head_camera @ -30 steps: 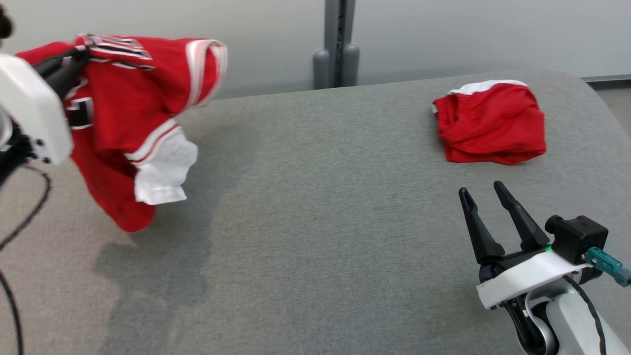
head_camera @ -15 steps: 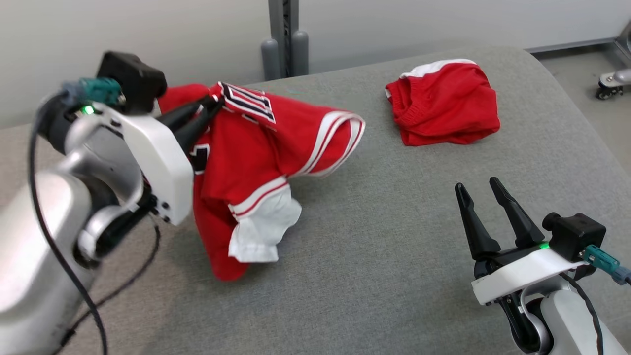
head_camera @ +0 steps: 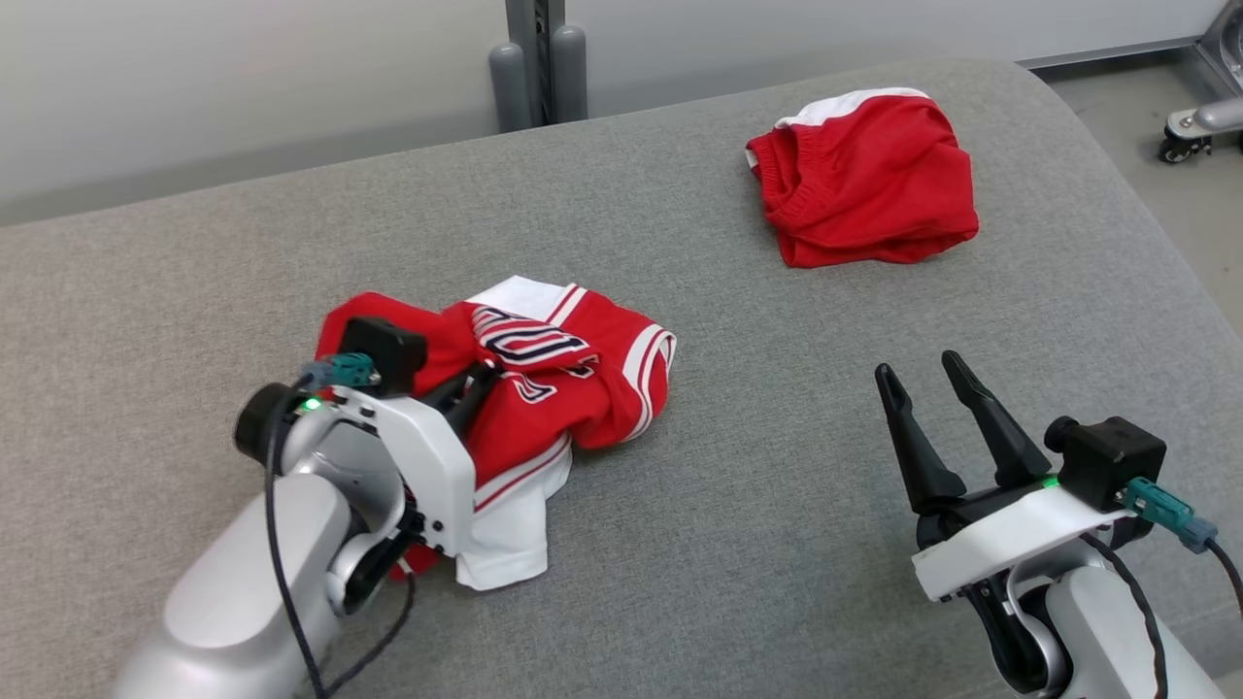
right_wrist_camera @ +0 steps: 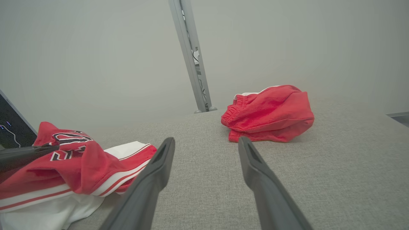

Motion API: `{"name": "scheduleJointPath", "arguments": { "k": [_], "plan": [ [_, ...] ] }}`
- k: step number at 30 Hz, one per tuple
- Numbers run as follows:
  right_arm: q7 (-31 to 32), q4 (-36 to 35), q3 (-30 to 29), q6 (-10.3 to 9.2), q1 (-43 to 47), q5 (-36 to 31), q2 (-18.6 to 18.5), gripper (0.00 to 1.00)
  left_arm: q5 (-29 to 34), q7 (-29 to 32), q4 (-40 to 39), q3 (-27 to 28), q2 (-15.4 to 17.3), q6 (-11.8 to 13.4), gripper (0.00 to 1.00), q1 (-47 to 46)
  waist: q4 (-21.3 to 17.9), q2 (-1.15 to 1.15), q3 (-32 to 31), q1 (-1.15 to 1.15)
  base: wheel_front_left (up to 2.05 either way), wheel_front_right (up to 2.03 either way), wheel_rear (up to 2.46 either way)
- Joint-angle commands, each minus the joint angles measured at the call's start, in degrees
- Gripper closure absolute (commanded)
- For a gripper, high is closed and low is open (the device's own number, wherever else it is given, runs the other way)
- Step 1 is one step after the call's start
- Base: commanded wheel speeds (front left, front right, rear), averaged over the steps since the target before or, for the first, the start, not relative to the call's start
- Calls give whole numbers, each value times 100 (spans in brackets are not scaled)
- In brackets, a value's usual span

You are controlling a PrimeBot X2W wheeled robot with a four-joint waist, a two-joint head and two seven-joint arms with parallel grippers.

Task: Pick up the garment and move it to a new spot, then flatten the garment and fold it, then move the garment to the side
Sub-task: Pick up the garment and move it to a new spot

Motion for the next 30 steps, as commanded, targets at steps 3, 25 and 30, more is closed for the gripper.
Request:
{"name": "scheduleJointPath", "arguments": {
  "k": [3, 25, 30],
  "plan": [
    [-49, 77, 26, 2, -26, -9, -110, 0, -23, -326, 592, -85, -277, -157, 71, -195, 97, 0, -47, 0, 0, 0, 0],
    [-30, -50, -382, 2, 361, -86, -266, 0, -97, -1202, -1087, 604, 604, 628, 0, 303, 896, 0, -658, 0, 0, 0, 0],
    [-52, -278, -721, 2, 487, -232, -232, 0, -123, -1468, -1944, 1059, 1074, 1154, 0, 929, 1023, 0, -722, 0, 0, 0, 0]
  ]
}}
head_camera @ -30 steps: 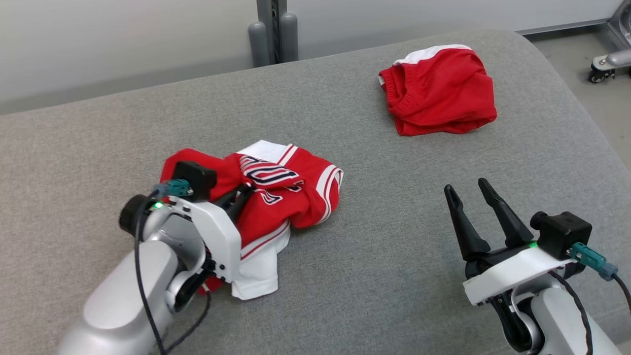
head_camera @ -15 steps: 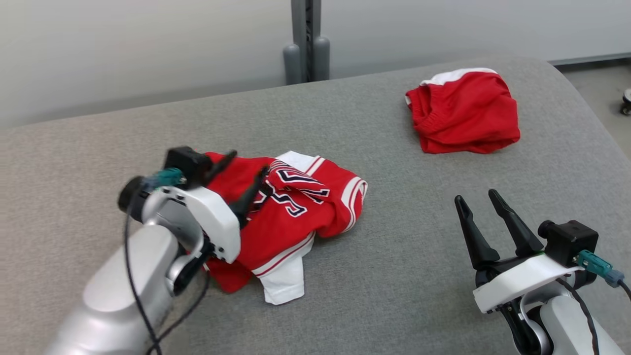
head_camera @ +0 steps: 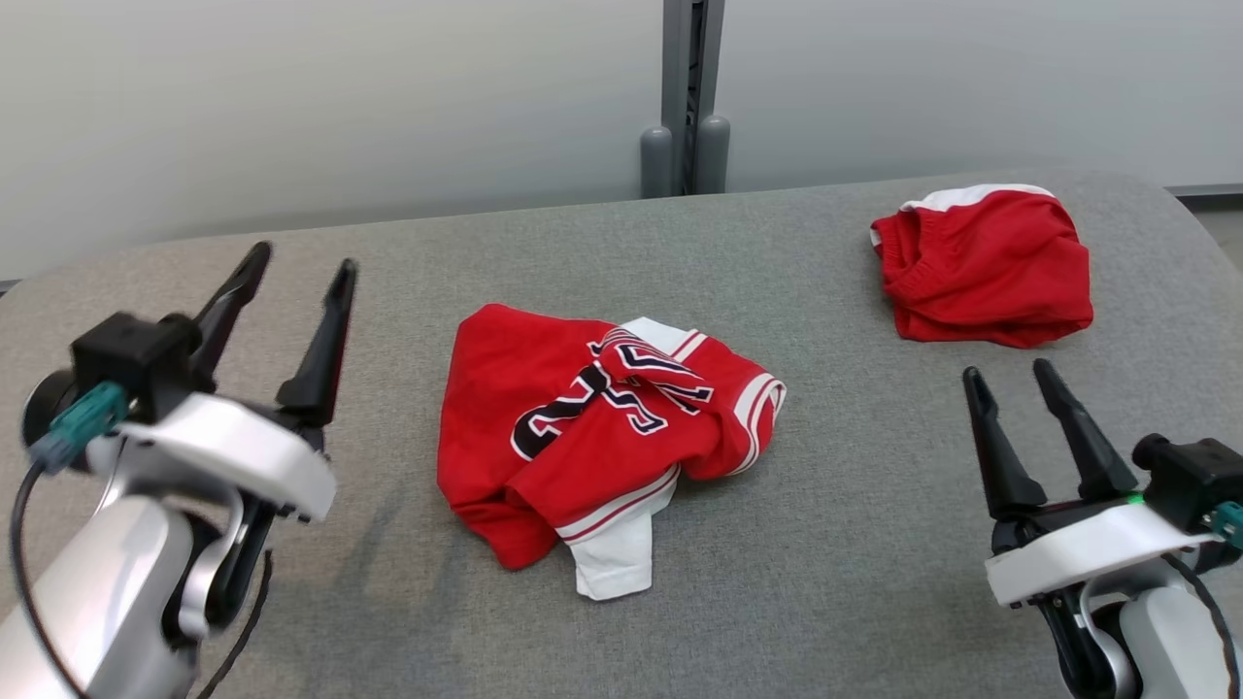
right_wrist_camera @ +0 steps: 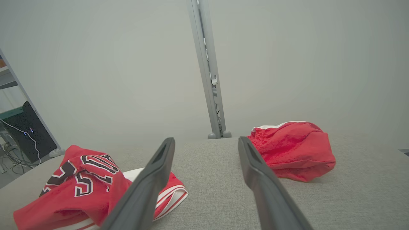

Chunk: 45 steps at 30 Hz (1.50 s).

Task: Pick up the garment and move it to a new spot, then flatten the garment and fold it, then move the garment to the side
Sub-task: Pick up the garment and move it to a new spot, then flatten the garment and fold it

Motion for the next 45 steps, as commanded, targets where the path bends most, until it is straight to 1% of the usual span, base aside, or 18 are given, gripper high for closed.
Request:
{"name": "scheduleJointPath", "arguments": {
  "k": [1, 6, 11, 14, 18, 22, 23, 26, 33, 39, 45],
  "plan": [
    [-36, -49, -69, 2, 95, -68, 1, 0, -16, -62, -109, 57, 27, 84, 0, 168, 31, 0, -27, 0, 0, 0, 0],
    [-5, -296, -338, 2, 247, -331, 128, 0, -155, -344, -617, 448, 244, 564, 0, 944, 61, 0, -89, 0, 0, 0, 0],
    [88, -500, -406, 2, 369, -447, 202, 0, -152, -685, -909, 689, 210, 988, 0, 1682, 31, 0, -147, 0, 0, 0, 0],
    [138, -550, -431, 2, 440, -472, 238, 0, -59, -860, -996, 765, 141, 1079, 0, 1996, 37, 0, -160, 0, 0, 0, 0],
    [181, -581, -471, 2, 548, -507, 261, 0, 77, -975, -1015, 897, -78, 1152, 0, 2389, 67, 0, -163, 0, 0, 0, 0],
    [186, -621, -453, 2, 621, -543, 305, 0, 200, -1002, -969, 1066, -353, 1104, 0, 2644, 94, 0, -132, 0, 0, 0, 0],
    [186, -621, -453, 2, 621, -543, 305, 0, 200, -1002, -969, 1066, -353, 1104, 0, 2644, 94, 0, -132, 0, 0, 0, 0],
    [181, -617, -425, 2, 634, -554, 314, 0, 404, -999, -963, 1207, -580, 1010, 0, 2781, 112, 0, -128, 0, 0, 0, 0],
    [195, -549, -409, 2, 636, -545, 310, 0, 738, -1002, -795, 1505, -1009, 669, 0, 2985, 133, 0, -163, 0, 0, 0, 0],
    [205, -535, -415, 2, 632, -532, 298, 0, 922, -1003, -651, 1690, -1232, 395, 0, 2998, 140, 0, -182, 0, 0, 0, 0],
    [213, -529, -403, 2, 622, -513, 290, 0, 1043, -1002, -523, 1810, -1372, 237, 0, 3030, 135, 0, -198, 0, 0, 0, 0]
  ]
}}
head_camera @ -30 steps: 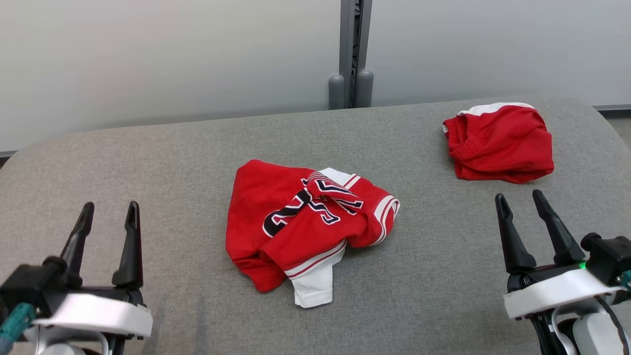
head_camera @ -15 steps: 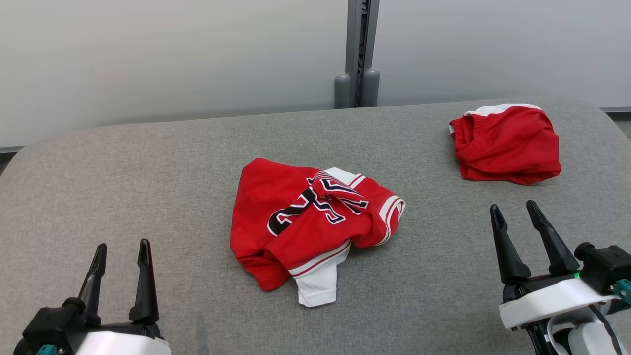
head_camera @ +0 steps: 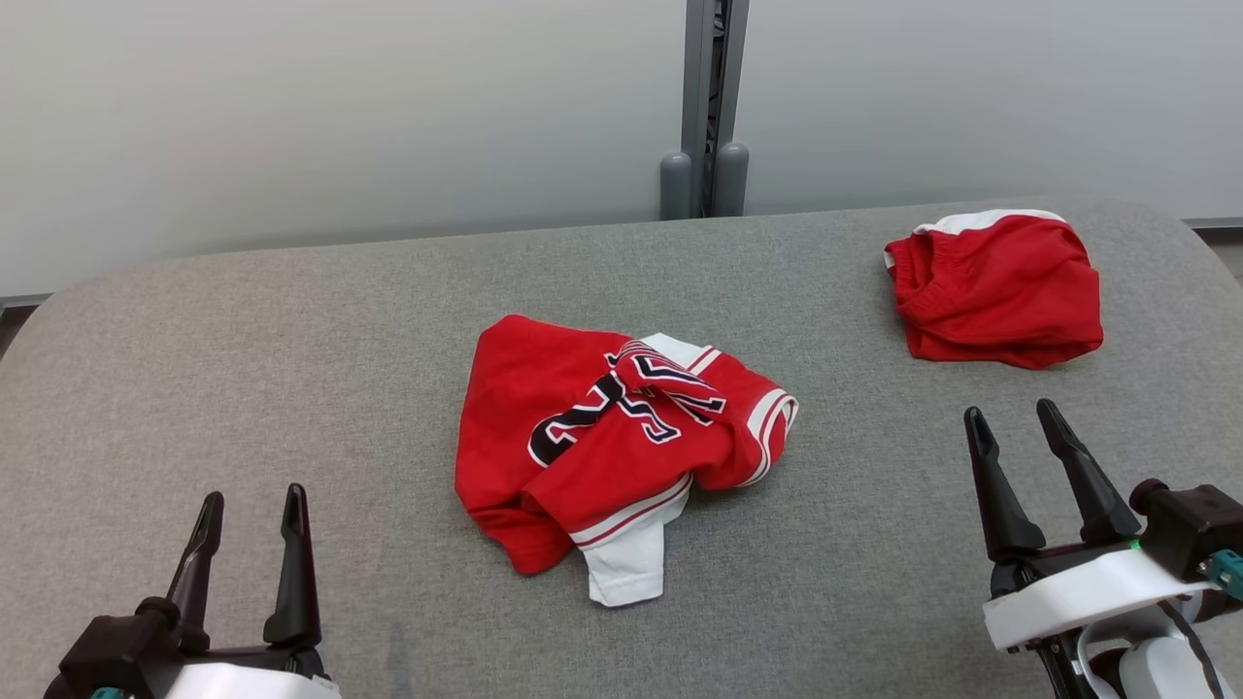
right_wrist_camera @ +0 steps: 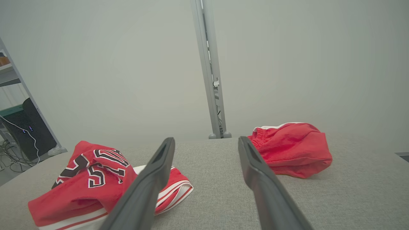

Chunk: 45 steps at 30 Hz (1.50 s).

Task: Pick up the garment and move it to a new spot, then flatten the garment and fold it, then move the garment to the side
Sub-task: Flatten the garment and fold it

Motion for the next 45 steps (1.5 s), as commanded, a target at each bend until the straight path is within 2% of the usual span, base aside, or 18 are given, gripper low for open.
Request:
{"name": "scheduleJointPath", "arguments": {
  "k": [1, 19, 29, 37, 40, 45],
  "plan": [
    [7, 1, 9, 2, 7, 7, -36, 0, 44, -11, 36, 37, -31, -42, 0, 58, 2, 0, -6, 0, 0, 0, 0],
    [50, 56, 52, 2, -32, 32, -31, 0, 204, -11, 252, 142, -237, -279, 0, -10, 16, 0, -38, 0, 0, 0, 0],
    [74, 85, 82, 2, -76, 45, -22, 0, 148, 11, 380, -42, -367, -444, 0, -174, 13, 0, -10, 0, 0, 0, 0],
    [78, 123, 141, 2, -126, 66, -21, 0, -5, 1106, 901, -803, -450, -930, 0, -413, -21, 0, 61, 0, 0, 0, 0],
    [67, 137, 194, 2, -190, 73, -26, 0, -100, 1585, 1186, -1168, -521, -1230, 0, -650, -82, 0, 127, 0, 0, 0, 0],
    [69, 166, 259, 2, -253, 100, -44, 0, -130, 1795, 1510, -1392, -610, -1433, 0, -930, -184, 0, 230, 0, 0, 0, 0]
  ]
}}
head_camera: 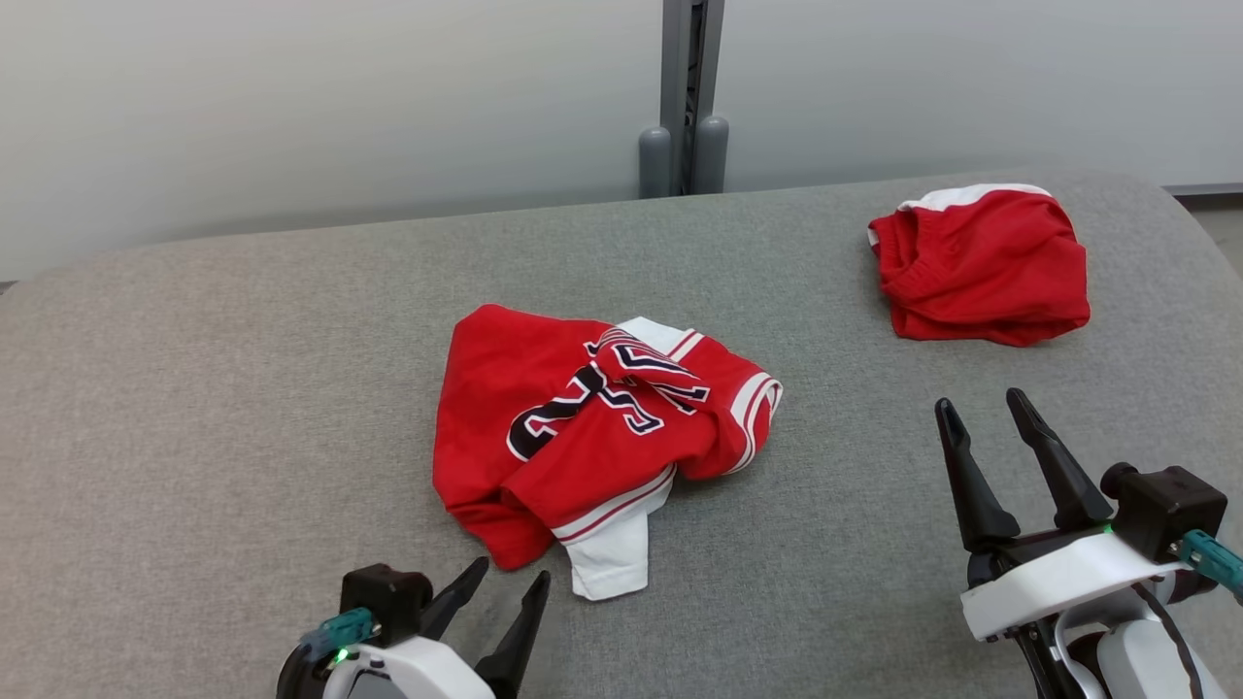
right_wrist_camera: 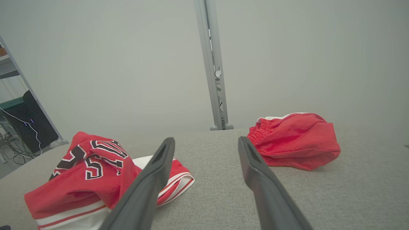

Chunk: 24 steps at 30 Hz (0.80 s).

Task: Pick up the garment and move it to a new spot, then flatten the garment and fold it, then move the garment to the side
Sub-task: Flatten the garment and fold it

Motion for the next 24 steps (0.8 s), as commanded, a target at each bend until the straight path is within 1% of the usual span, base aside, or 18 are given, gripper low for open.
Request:
{"name": "scheduleJointPath", "arguments": {
  "k": [1, 10, 12, 16, 21, 22, 23, 24],
  "plan": [
    [-2, 49, 8, 2, -57, 42, -30, 0, 21, 9, 98, -57, -2, -62, 0, -193, -58, 0, 60, 0, 0, 0, 0],
    [-23, 91, 171, 2, -267, 83, -31, 0, -87, 122, 698, -354, -180, -293, 0, -698, -355, 0, 298, 0, 0, 0, 0],
    [-55, 134, 185, 2, -306, 101, -37, 0, -197, 132, 873, -385, -277, -327, 0, -791, -453, 0, 352, 0, 0, 0, 0],
    [-86, 194, 183, 2, -329, 106, -48, 0, -233, 75, 1077, -397, -308, -339, 0, -924, -539, 0, 384, 0, 0, 0, 0],
    [-116, 219, 160, 2, -336, 101, -42, 0, -276, 58, 1166, -473, -346, -351, 0, -960, -556, 0, 406, 0, 0, 0, 0],
    [-118, 225, 152, 2, -334, 97, -34, 0, -315, 66, 1150, -496, -364, -367, 6, -971, -552, 0, 408, 0, 0, 0, 0],
    [-125, 232, 146, 2, -335, 95, -23, 0, -340, 72, 1134, -513, -378, -375, 40, -984, -547, 0, 410, 0, 0, 0, 0],
    [-126, 238, 143, 2, -338, 95, -12, 0, -351, 80, 1117, -524, -385, -382, 61, -999, -542, 0, 410, 0, 0, 0, 0]
  ]
}}
